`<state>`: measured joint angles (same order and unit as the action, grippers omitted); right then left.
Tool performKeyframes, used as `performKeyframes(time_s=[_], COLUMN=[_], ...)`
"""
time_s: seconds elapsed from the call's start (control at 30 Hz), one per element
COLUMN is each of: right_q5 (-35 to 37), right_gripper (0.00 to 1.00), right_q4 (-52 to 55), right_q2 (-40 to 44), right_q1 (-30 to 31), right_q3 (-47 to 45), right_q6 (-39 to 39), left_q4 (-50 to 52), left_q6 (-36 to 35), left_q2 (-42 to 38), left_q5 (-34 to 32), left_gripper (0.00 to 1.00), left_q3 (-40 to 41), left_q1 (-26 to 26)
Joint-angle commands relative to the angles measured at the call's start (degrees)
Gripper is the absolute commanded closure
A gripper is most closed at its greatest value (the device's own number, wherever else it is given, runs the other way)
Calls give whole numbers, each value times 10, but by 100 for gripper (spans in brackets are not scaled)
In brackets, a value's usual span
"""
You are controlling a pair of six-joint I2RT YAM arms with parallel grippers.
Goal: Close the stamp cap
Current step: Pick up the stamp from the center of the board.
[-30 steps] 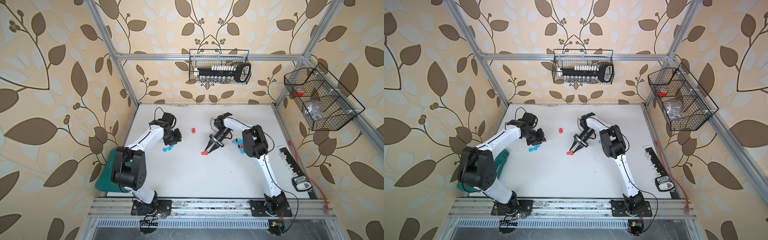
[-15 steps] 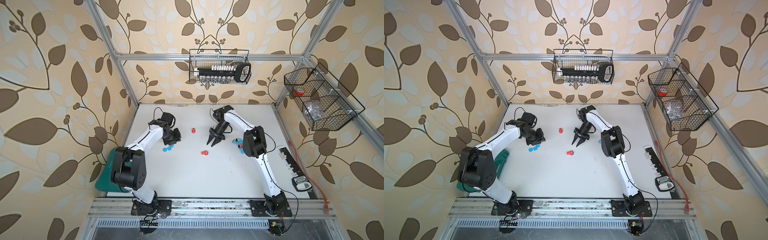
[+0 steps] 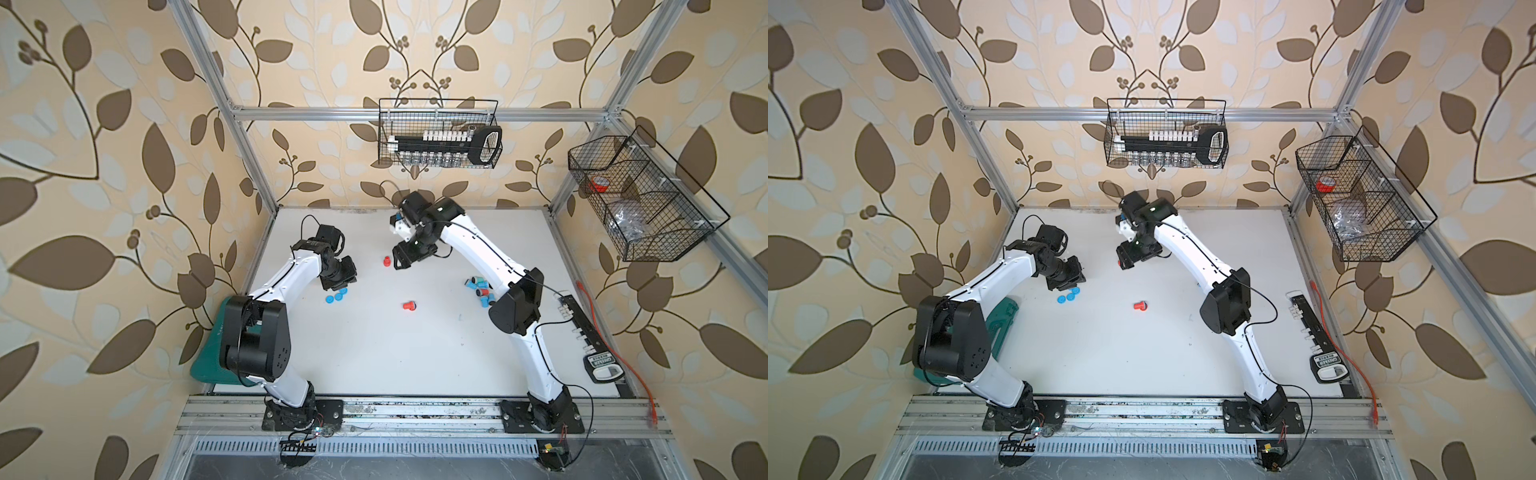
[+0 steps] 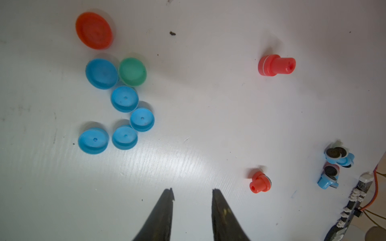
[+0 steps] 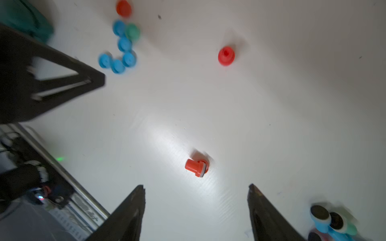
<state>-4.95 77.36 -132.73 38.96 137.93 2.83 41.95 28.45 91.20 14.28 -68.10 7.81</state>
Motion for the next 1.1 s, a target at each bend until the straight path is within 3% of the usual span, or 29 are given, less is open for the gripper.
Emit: performKeyframes(time_s=[0.0, 0.03, 0.13, 0.3, 0.47, 0.77, 1.07], right_q5=[93, 101, 92, 111, 145, 209, 197], right_gripper=[52, 55, 50, 47, 46, 46, 49], right_q4=[21, 19, 23, 6, -4, -30, -47], right_q2=[-26, -28, -38, -32, -31, -47, -58], right_q1=[14, 29, 48, 82, 106, 118, 126], right_q3=[-20, -17, 2, -93, -130, -140, -145], right_q6=[-51, -53, -63, -98, -117, -136, -156], left_q4=[5, 3, 0, 2, 3, -1, 1], left_q6=[-14, -13, -14, -22, -26, -23, -25], left_q2=[-34, -36, -43, -56, -60, -60, -55], left_q5=[-9, -7, -5, -4, -1, 7, 8], left_gripper=[66, 66, 66, 66, 66, 66, 66], left_q3=[21, 26, 38, 47, 55, 61, 62], left_q1=[-4, -4, -5, -10, -17, -24, -30])
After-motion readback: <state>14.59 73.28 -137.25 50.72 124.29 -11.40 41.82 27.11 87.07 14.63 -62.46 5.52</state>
